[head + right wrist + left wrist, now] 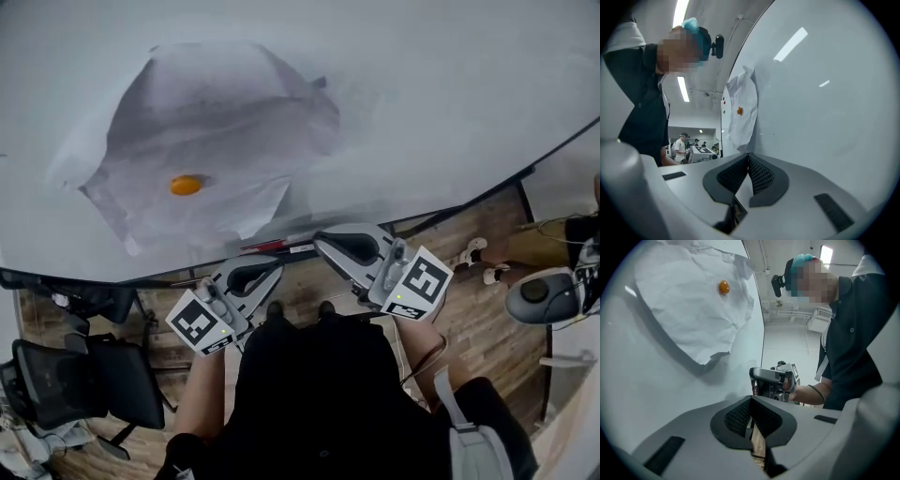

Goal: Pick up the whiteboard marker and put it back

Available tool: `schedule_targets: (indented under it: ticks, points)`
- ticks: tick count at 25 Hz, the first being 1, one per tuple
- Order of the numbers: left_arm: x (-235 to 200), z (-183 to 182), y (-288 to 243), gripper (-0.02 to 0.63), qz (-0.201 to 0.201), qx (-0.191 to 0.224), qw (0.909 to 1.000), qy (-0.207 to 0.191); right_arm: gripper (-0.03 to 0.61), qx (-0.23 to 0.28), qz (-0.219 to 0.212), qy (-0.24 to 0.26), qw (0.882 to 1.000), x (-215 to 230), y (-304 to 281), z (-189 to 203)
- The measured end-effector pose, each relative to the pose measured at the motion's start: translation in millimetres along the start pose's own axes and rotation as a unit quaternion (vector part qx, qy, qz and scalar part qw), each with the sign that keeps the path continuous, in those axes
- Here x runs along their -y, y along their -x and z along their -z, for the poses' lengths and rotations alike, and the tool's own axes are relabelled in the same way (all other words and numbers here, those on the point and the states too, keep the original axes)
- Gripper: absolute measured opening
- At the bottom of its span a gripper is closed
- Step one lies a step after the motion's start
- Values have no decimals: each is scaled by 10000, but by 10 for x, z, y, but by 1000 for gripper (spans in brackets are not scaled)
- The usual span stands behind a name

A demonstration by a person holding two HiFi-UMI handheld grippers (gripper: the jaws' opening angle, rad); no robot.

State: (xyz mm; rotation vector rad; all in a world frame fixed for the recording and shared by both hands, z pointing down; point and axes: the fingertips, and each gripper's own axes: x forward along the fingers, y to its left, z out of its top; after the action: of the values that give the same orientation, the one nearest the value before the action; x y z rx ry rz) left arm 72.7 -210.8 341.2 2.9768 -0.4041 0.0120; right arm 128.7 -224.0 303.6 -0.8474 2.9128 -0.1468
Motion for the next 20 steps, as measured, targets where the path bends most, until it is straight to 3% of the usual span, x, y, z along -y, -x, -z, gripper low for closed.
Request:
schedule_targets:
  ticks: [10,20]
  points:
    - [73,-173,-177,12,431,45,9989,-189,20,-41,307,-13,9995,97,170,72]
    - [-4,-24,-106,12,386,-242,9988,-195,18,-182,250,128,9994,77,159,185]
